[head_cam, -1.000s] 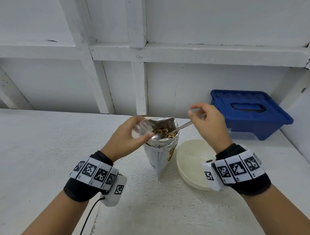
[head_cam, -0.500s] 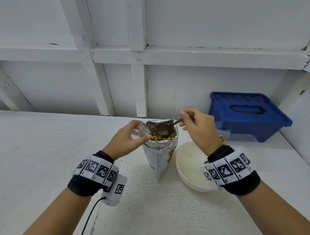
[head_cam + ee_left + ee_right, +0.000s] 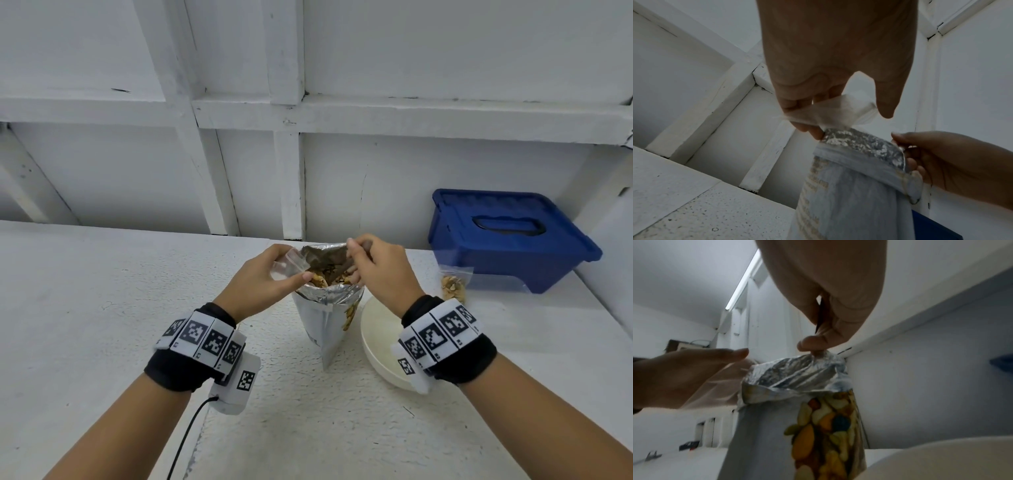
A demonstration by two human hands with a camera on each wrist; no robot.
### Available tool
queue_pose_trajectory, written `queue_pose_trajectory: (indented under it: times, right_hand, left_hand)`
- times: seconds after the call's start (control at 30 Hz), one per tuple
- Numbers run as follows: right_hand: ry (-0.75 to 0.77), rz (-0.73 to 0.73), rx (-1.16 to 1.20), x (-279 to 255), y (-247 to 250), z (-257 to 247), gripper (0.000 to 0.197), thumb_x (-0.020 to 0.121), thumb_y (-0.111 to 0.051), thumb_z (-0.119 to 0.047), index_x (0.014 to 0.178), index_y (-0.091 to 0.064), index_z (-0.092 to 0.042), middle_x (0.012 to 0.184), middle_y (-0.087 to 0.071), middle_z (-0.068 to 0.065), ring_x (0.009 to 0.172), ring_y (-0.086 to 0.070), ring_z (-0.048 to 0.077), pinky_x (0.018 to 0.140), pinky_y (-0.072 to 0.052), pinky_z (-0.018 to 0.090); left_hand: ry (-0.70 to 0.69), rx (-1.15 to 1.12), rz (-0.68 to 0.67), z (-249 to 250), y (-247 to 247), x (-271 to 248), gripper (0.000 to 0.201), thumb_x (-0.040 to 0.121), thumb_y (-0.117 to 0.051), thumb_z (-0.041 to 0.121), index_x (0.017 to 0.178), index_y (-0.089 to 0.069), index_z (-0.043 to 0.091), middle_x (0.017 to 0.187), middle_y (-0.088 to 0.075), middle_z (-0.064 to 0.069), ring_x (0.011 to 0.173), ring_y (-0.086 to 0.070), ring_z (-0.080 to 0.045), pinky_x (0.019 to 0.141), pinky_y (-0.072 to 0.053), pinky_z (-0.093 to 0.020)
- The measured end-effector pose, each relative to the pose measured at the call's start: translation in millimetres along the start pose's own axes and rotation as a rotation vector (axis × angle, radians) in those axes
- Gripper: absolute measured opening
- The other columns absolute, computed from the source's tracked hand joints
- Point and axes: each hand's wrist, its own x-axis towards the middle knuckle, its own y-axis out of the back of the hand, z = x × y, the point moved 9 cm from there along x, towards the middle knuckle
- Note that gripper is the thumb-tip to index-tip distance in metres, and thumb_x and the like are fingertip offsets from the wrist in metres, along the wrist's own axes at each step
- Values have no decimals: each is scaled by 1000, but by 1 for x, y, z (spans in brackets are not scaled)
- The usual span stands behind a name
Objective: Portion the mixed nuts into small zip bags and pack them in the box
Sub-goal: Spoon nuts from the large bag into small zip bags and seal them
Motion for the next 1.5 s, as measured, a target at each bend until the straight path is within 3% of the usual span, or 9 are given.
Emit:
queue_pose_trajectory:
  times: [0.1,0.27,0.37,0.53,0.77,0.97,1.17,1.33,1.5]
  right_hand:
    - [-157,89,161,-1,8,21,26,98,-42,-26,78,-54,-15,62,-61,5,46,-57,4,50,-51,17]
    - [-327,226,331,-4,24,46,29,98,-43,-26,75,-54,-12,60,-62,9,44,-57,9,46,-49,18]
    - [-377,284,403,-4,34,56,30,98,-44,-24,75,-55,-9,61,-61,12,42,-56,8,44,-48,17]
    - [-423,316,472,-3,48,64,30,98,-43,-22,74,-55,-10,61,-60,11,41,-56,6,43,-47,16]
    - [-415,352,512,1,67,66,28,98,-44,-23,75,-55,-11,62,-60,9,42,-56,5,44,-46,16]
    - [-373,330,576,8,68,56,28,98,-44,-22,74,-54,-9,47,-59,-1,40,-55,5,43,-46,15]
    - [-304,217,536,23,49,36,27,97,-44,-23,75,-54,-10,61,-59,10,43,-55,7,45,-46,17]
    - [-55,151,347,30,40,-15,20,95,-48,-23,82,-55,-10,63,-60,4,48,-57,5,50,-50,18]
    - [248,215,217,26,48,-63,19,95,-49,-21,87,-56,-5,63,-62,2,52,-60,6,52,-49,15]
  left_hand:
    - [11,-7,-9,-2,0,0,35,80,-65,42,109,-48,30,100,-56,19,94,-55,-3,71,-40,-11]
    - [11,-8,8,-2,2,1,41,77,-63,46,113,-52,28,111,-59,9,94,-56,-5,74,-42,-13]
    - [-3,79,31,3,8,4,51,79,-64,43,123,-52,20,116,-52,8,86,-50,2,70,-37,-10]
    - [-27,263,-44,7,7,12,61,79,-65,45,129,-47,17,124,-48,2,93,-49,-9,68,-38,-14]
    - [-34,424,-209,13,-4,22,64,78,-67,46,131,-45,17,126,-45,-1,101,-39,-7,87,-38,-25]
    - [-85,416,-220,26,-11,27,61,78,-68,43,128,-47,15,125,-46,0,105,-38,-9,92,-36,-27]
    - [-75,304,-221,26,-21,28,61,78,-70,40,128,-47,14,120,-50,-2,104,-42,-12,86,-37,-24]
    - [-56,88,-102,26,-16,25,58,77,-72,33,126,-48,12,108,-54,3,88,-53,-5,67,-44,-8]
    - [-30,-38,16,18,-8,19,52,79,-70,31,124,-48,15,101,-56,8,89,-53,0,67,-41,-4]
